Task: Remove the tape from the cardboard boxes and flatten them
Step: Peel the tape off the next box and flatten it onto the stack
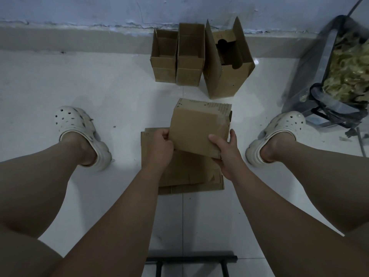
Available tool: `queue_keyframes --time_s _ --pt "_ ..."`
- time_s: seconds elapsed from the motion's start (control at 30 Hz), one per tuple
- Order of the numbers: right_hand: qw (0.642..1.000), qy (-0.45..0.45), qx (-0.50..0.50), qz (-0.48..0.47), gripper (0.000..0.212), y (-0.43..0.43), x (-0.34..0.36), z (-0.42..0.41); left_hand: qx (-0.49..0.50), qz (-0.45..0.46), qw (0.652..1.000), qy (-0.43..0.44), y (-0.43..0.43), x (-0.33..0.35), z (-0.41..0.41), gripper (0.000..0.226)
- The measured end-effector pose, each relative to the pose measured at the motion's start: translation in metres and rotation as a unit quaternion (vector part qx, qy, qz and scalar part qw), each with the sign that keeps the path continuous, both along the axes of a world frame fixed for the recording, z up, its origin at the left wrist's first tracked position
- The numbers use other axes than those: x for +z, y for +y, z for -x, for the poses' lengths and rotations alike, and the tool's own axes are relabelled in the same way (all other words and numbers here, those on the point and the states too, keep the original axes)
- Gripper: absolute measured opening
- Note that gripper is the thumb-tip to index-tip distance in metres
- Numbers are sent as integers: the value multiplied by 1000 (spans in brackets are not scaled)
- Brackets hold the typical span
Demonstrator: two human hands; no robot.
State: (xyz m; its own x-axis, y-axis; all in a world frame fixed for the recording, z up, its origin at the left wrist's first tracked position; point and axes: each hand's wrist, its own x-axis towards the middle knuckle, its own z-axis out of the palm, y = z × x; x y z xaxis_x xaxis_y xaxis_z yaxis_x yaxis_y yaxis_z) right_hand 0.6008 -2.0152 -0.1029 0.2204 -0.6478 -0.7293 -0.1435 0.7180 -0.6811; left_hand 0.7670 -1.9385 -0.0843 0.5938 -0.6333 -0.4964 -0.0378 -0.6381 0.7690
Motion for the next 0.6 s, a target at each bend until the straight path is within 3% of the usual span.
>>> queue_keyframes --time_s 0.07,0.13,0.37,0.6 --pt "1000 5 0 6 114 -2 2 -4 36 20 998 47 0 2 2 30" --pt "1000 -1 -8 7 100 -3 4 -4 60 40 993 92 0 4 3 26" --pt "999 -28 -40 -23 68 1 0 1 85 58 983 149 -1 11 -2 21" --pt "998 -48 -37 -23 92 0 0 3 73 50 986 144 -5 16 -4 20"
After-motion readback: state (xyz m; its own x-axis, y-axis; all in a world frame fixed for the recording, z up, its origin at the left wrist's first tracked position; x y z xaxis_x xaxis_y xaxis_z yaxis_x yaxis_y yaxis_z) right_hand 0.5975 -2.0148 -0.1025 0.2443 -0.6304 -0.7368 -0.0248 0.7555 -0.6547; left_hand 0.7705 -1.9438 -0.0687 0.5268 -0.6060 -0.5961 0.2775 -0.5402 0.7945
